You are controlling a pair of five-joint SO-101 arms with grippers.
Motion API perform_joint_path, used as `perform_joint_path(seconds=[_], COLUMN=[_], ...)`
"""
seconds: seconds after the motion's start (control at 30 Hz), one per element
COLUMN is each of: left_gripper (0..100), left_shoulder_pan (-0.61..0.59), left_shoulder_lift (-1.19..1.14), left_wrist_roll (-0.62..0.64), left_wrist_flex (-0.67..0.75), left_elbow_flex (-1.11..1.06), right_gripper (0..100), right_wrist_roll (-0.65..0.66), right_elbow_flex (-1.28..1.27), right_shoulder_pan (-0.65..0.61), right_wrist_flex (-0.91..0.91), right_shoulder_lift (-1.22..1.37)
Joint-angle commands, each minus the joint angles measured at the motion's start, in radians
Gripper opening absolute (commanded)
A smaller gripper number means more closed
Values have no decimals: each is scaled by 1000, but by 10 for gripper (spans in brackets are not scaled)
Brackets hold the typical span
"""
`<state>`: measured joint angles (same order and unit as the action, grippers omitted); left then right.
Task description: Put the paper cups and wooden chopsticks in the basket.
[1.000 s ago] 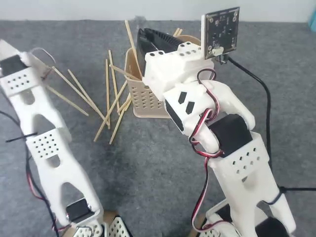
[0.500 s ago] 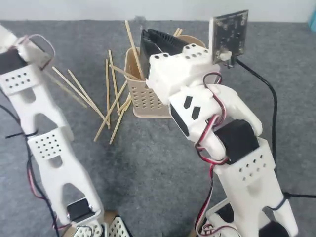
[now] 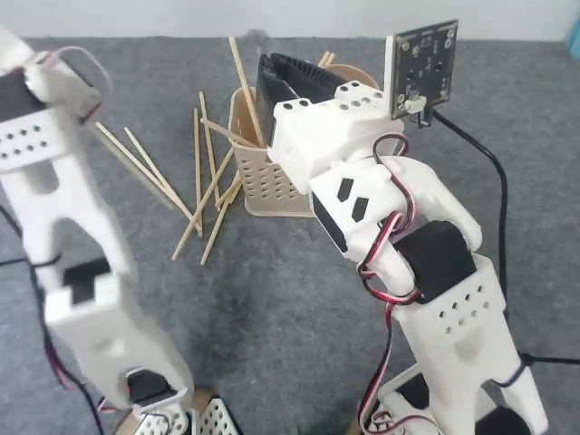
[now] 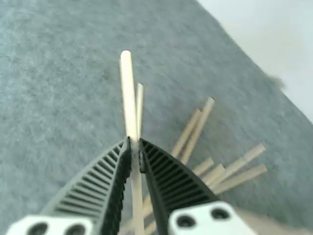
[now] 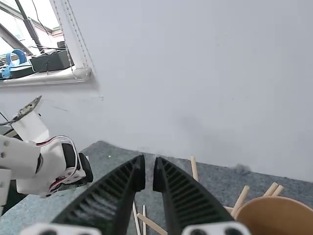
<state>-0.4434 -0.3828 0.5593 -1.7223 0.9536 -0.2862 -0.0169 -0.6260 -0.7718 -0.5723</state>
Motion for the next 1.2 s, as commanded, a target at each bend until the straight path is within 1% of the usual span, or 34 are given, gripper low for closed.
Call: perform_joint_path(seconds=[0.0, 0.1, 0.2, 0.3, 0.4, 0.5, 0.67, 0.77, 0.8, 0.93, 1.0, 1.1, 1.17], left_gripper=[10, 10, 10, 11, 11, 12, 12, 12, 12, 12, 12, 12, 12], left_shoulder_pan=[106, 152, 178, 230, 302, 373, 496, 555, 574, 640, 641, 637, 629], left_shoulder_lift=[358, 506, 634, 735, 802, 827, 829, 825, 825, 766, 704, 609, 575], left_wrist_roll=[-11, -17, -26, -112, -180, -241, -344, -379, -379, -379, -381, -381, -381], left_wrist_flex=[89, 247, 450, 663, 842, 997, 1272, 1436, 1473, 1482, 1498, 1564, 1562], left_elbow_flex=[-231, -412, -618, -809, -937, -983, -980, -981, -983, -963, -949, -944, -951], right_gripper=[43, 43, 43, 43, 43, 43, 43, 43, 43, 43, 43, 43, 43], right_wrist_roll=[0, 0, -2, -38, -58, -58, -61, -57, -57, -57, -57, -55, -55], right_elbow_flex=[6, 6, 5, 5, -9, -48, -94, -94, -95, -92, -97, -98, -112], right_shoulder_pan=[15, 15, 15, 15, 12, 10, 7, -39, -50, -64, -67, -84, -85], right_wrist_flex=[-5, -28, -54, -76, -73, -36, 4, -7, -7, -27, -25, -33, -30], right_shoulder_lift=[-50, -90, -151, -199, -213, -214, -225, -225, -225, -232, -257, -289, -305])
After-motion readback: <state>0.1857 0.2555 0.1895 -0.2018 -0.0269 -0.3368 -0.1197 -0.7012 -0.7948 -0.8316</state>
